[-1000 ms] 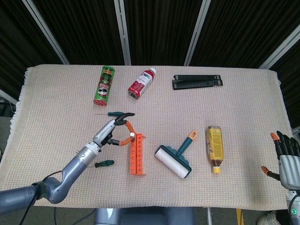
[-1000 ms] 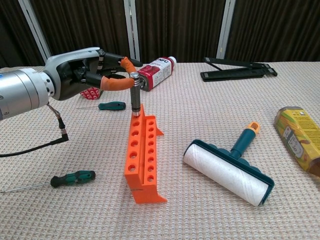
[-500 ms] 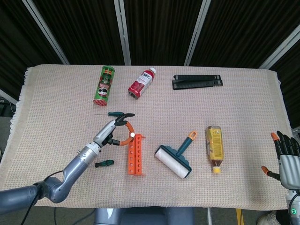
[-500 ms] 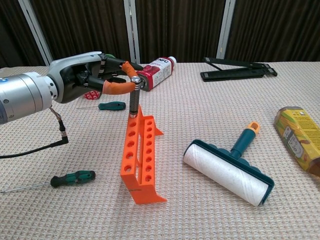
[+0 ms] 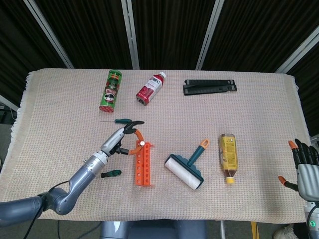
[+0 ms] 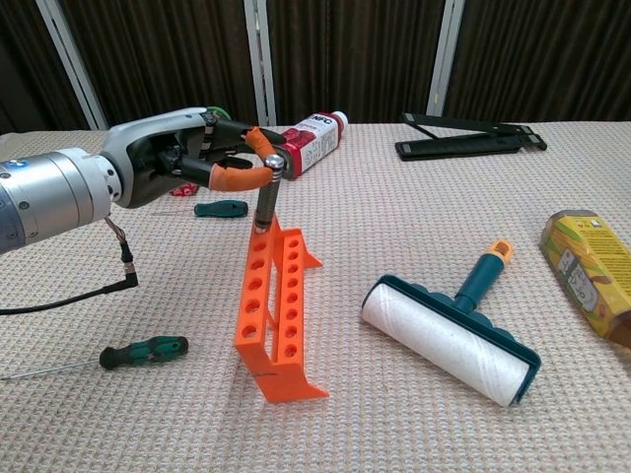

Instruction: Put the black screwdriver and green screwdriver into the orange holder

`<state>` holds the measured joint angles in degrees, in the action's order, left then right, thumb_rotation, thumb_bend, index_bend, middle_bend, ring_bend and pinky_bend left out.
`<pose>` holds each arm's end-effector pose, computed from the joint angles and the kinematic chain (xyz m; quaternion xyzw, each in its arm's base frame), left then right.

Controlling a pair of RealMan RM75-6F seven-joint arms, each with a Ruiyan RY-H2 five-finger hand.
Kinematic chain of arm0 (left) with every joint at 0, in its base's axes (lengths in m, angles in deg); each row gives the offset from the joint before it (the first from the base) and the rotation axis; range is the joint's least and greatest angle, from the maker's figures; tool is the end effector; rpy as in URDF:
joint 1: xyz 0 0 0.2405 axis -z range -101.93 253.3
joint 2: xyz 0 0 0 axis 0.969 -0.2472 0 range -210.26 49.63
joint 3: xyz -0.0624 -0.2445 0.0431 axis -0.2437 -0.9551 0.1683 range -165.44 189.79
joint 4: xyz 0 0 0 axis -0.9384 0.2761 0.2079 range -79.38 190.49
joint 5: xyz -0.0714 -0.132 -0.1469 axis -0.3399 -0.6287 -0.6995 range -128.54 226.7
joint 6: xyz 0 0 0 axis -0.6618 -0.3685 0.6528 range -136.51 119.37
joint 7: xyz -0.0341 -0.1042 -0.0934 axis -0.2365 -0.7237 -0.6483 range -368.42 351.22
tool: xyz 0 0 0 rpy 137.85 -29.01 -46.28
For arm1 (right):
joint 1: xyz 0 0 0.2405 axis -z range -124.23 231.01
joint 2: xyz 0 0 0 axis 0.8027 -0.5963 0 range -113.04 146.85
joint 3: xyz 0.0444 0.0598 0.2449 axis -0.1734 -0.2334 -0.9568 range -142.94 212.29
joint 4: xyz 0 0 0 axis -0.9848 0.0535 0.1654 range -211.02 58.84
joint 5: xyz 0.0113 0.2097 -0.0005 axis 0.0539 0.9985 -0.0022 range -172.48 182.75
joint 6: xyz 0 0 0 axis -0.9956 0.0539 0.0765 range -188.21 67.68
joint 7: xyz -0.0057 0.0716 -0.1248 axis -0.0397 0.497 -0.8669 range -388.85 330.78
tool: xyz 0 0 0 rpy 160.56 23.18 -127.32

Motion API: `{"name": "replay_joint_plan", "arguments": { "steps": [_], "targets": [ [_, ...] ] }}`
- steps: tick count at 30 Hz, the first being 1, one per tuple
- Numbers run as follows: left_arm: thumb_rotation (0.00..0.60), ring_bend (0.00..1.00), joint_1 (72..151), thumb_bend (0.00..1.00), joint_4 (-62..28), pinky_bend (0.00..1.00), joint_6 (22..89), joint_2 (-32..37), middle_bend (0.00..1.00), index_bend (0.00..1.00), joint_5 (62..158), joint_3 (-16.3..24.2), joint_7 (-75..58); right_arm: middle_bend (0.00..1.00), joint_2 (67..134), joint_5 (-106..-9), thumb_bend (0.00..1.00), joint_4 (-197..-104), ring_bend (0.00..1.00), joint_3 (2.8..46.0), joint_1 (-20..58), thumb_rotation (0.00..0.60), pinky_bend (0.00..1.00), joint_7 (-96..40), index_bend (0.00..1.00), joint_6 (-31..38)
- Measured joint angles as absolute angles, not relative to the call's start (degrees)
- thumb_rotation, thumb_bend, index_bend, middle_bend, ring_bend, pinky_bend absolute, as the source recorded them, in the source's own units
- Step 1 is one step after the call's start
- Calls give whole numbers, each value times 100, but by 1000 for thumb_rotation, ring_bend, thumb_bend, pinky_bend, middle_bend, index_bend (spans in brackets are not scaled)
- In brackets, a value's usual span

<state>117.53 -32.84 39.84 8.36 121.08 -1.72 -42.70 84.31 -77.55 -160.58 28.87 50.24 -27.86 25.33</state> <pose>-0.1113 0.3314 -0.0236 -0.5436 -0.6596 -0.5020 0.1318 -0.3411 -0.1827 0.1668 0.5636 -0.3742 0.3729 0.6350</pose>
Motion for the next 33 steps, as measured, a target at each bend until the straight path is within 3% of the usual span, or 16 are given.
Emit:
{"name": "replay_joint_plan", "arguments": {
  "steps": [16,18,25,33],
  "targets": [
    [574,0,11735,616,-3269,0,4099,993,84,607,12152,-197,-4272,0,8440,-7750,0,-16020,0,2866,5007,600,0,-2737,13,2528],
    [569,0,11725,617,-3293,0,4088,978,85,573,12152,-201,-4337,0,8441,-7752,0,-16018,0,2867,5008,600,0,-2736,13,2531],
    [480,0,11695,586,-3356,0,4033,901,79,285,12198,-206,-4564,0,8443,-7749,0,-16018,0,2864,5009,600,0,-2734,13,2536],
    [457,0,11681,579,-3374,0,3986,848,76,254,12289,-181,-4740,0,8446,-7751,0,-16035,0,2862,5005,600,0,-2760,13,2539]
  ]
}}
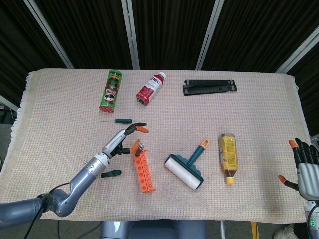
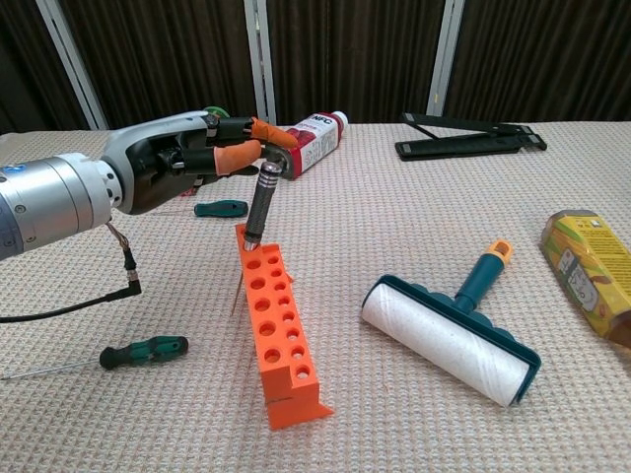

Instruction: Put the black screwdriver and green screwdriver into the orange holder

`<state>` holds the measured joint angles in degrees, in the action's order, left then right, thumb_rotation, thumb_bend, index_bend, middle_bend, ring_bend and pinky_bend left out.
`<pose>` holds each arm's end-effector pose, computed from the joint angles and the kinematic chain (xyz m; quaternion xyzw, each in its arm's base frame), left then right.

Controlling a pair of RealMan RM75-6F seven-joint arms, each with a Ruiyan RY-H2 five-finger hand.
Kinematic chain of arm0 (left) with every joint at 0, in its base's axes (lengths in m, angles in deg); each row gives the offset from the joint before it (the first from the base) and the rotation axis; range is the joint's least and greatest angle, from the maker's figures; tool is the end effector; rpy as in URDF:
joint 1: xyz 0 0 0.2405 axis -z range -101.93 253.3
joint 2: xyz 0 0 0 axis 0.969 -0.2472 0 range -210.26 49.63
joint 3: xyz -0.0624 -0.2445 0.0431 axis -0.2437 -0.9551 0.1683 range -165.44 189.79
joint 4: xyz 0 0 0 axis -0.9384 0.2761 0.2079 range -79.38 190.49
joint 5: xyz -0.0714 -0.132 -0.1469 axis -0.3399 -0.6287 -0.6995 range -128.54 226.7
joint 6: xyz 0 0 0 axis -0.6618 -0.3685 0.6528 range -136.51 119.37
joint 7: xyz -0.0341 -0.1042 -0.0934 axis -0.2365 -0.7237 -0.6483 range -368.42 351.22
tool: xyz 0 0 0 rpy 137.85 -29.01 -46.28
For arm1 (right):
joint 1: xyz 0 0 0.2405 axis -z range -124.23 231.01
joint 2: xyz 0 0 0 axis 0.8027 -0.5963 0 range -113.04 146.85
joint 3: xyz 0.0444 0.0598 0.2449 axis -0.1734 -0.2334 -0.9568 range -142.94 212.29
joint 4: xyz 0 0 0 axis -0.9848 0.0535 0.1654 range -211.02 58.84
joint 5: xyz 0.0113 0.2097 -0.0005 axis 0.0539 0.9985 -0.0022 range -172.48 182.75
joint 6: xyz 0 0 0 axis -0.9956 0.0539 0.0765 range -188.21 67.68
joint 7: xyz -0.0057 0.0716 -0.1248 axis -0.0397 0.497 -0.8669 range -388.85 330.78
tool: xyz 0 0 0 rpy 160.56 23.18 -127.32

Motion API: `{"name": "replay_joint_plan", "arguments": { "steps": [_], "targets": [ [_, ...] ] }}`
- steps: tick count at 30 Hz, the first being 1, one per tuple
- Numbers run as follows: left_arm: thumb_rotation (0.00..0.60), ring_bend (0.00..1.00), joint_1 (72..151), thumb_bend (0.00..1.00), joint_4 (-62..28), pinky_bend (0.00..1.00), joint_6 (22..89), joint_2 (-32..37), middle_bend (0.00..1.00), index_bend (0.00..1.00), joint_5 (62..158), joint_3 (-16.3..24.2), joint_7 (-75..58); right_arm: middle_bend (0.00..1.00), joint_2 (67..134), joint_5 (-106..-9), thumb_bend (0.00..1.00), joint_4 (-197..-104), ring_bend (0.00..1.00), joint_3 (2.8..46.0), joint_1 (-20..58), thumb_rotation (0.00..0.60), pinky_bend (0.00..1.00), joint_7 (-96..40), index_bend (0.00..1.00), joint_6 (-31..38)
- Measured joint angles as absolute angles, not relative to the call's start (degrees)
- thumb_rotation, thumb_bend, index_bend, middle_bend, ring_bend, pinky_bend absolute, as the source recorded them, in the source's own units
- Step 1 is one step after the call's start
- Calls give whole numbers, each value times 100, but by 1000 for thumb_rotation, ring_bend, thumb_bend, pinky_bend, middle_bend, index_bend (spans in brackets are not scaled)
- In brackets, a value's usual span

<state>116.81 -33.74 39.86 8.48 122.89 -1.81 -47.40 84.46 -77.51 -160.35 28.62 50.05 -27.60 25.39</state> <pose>-0.1080 0.3255 -0.0245 -0.5219 -0.6776 -0.5081 0.1014 -0.3408 -0.1847 0.1672 0.5620 -0.3729 0.3765 0.6351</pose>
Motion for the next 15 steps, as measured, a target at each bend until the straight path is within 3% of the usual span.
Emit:
{"name": "replay_joint_plan", "arguments": {
  "steps": [9,15],
  "targets": [
    [426,0,11656,579,-3392,0,3989,811,78,258,12445,-103,-4902,0,8449,-7756,0,-16062,0,2866,5019,600,0,-2784,13,2568],
    [318,14,11675,587,-3421,54,3955,796,139,257,12454,-174,-5214,0,8447,-7765,0,-16083,0,2873,5026,600,0,-2814,13,2582]
  ]
}}
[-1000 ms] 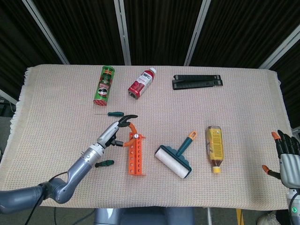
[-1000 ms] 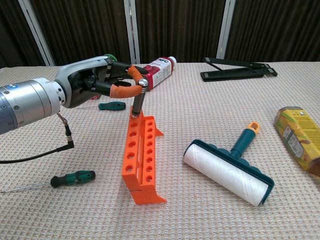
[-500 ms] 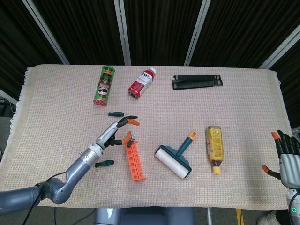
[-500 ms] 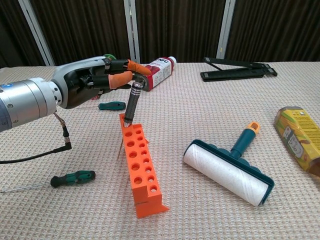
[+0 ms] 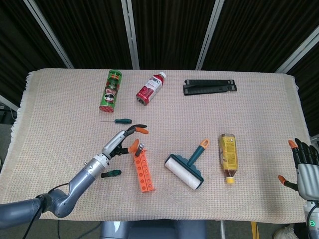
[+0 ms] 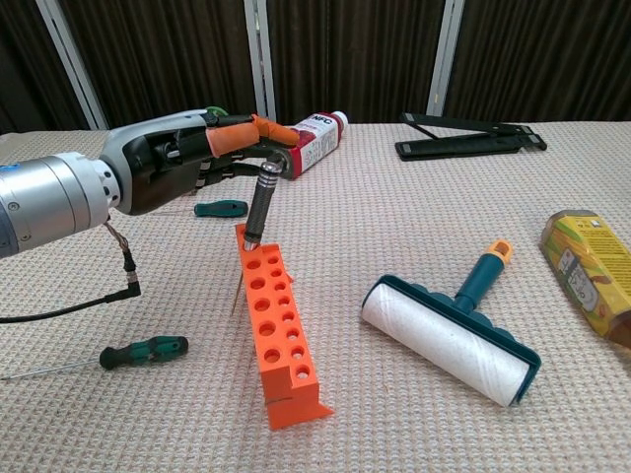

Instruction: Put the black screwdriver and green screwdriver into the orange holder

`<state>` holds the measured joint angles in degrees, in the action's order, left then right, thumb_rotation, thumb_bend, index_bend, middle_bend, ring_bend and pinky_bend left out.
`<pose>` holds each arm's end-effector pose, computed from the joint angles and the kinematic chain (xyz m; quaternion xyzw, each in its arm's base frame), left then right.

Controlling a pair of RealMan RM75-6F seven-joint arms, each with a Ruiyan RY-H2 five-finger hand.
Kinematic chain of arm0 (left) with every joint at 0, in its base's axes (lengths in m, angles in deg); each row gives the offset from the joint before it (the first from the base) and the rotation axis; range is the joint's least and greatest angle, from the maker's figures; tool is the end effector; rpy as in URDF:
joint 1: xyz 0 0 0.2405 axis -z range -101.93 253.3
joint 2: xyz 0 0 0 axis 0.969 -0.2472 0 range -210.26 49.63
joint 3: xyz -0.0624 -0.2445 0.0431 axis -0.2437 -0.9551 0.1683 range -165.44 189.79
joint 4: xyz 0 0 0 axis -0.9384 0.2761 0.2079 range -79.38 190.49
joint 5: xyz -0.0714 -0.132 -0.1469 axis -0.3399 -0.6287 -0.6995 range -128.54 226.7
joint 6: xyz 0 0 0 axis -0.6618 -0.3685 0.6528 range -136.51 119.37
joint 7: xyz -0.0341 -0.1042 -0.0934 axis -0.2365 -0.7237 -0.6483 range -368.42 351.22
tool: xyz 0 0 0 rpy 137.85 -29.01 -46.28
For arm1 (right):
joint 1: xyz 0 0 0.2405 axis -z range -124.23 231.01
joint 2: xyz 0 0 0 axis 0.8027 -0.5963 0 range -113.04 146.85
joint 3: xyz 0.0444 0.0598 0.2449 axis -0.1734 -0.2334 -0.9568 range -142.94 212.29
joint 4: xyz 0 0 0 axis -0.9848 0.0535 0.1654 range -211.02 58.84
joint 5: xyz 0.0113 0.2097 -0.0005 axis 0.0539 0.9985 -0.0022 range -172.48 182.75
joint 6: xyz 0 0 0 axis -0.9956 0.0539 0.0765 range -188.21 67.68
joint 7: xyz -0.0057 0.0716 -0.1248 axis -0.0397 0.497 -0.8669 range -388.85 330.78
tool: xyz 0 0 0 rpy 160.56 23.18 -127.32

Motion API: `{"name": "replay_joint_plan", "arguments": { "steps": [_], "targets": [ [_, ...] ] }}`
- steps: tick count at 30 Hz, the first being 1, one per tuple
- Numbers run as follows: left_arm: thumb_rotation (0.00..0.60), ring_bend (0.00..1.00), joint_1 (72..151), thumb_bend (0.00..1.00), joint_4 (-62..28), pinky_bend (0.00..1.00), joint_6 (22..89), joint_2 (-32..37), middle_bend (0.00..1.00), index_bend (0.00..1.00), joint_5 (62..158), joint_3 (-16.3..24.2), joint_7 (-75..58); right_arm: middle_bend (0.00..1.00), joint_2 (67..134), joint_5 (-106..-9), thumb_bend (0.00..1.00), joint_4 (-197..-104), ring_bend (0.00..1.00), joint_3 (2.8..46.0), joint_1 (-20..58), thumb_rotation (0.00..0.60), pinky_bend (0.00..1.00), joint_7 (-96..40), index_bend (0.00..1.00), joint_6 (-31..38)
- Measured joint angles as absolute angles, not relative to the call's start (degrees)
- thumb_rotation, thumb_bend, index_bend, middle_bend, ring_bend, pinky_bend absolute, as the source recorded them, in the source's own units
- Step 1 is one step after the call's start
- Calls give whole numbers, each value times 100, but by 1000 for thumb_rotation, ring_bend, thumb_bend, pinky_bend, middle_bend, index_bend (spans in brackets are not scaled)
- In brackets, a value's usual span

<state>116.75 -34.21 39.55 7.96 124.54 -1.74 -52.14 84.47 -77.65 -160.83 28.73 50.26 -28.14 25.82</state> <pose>-0.1058 0.3234 -0.0229 -0.5061 -0.6913 -0.5101 0.0760 -0.3392 -0.1830 0.1667 0.5618 -0.3715 0.3767 0.6360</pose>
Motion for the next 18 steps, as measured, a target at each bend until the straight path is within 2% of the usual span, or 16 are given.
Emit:
{"name": "replay_joint_plan", "arguments": {
  "steps": [18],
  "targets": [
    [299,210,12056,732,-3672,291,3492,761,344,336,12406,-256,-5208,0,8419,-7745,0,-16124,0,2871,5105,600,0,-2826,13,2685]
  ]
}}
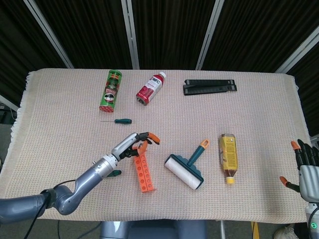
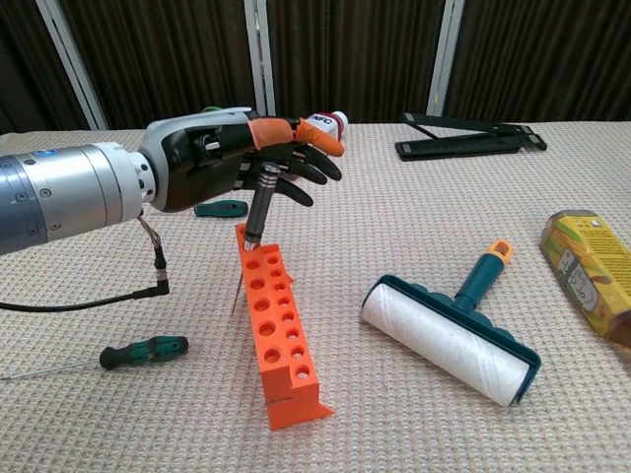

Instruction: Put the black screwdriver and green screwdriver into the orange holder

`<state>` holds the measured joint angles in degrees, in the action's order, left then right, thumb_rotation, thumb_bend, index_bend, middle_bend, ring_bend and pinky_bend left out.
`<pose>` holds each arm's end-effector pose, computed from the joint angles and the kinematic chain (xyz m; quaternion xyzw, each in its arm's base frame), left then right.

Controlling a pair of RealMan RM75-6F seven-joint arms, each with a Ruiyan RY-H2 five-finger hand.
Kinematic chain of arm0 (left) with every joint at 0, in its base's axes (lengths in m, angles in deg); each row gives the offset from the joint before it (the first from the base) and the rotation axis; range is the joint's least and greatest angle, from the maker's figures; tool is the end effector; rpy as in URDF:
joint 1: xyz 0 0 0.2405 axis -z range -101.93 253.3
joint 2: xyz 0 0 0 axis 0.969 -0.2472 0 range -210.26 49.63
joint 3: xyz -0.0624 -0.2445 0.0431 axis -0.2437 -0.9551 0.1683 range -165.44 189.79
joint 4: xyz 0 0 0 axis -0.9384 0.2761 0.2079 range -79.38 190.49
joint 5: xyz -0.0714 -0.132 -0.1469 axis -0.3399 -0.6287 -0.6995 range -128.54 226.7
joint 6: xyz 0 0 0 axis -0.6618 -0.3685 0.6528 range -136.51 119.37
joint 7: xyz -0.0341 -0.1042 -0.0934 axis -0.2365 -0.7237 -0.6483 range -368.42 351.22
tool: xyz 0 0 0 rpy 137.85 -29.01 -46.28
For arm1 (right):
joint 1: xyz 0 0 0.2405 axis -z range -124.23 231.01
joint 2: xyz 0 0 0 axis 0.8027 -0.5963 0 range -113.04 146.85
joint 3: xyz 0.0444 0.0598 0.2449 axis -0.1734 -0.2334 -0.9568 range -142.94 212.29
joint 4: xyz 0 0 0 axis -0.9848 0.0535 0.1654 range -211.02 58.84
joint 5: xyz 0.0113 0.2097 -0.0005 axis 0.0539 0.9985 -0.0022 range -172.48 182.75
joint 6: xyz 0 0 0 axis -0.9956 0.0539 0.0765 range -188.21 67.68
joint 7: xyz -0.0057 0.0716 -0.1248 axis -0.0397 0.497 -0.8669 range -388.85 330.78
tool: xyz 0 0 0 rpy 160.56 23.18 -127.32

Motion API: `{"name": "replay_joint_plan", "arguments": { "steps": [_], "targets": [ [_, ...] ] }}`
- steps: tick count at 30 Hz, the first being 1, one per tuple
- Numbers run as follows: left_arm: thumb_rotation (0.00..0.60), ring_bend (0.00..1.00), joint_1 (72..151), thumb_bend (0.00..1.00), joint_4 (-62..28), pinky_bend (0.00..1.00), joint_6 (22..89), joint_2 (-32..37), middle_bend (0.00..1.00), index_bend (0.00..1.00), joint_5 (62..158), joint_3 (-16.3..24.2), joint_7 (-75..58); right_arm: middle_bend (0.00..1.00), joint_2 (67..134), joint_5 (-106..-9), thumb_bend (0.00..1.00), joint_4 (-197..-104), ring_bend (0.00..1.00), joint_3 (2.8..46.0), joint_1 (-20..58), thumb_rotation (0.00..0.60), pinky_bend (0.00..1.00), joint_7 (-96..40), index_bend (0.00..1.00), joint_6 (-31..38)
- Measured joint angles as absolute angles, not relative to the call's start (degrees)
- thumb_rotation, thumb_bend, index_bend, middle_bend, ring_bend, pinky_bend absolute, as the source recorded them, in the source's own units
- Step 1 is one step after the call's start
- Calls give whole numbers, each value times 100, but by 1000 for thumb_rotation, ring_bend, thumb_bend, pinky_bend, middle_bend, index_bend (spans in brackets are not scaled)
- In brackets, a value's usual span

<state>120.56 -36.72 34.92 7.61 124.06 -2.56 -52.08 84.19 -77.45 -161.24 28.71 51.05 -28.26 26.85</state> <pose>-0.0759 0.3194 -0.0301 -0.5347 -0.6933 -0.4818 0.0360 -0.3400 -0.1782 0.1701 0.5549 -0.3701 0.3770 0.6426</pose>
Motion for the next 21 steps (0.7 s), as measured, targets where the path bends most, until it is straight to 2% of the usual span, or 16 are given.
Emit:
{"name": "replay_joint_plan", "arguments": {
  "steps": [13,21],
  "targets": [
    [303,319,12101,762,-3706,396,3334,829,434,406,12346,-236,-5529,0,8440,-7732,0,-16064,0,2862,5112,600,0,-2755,13,2674],
    [301,361,12069,777,-3798,424,3221,724,478,435,12444,-278,-6155,0,8450,-7732,0,-16043,0,2858,5109,600,0,-2737,13,2666]
  ]
}}
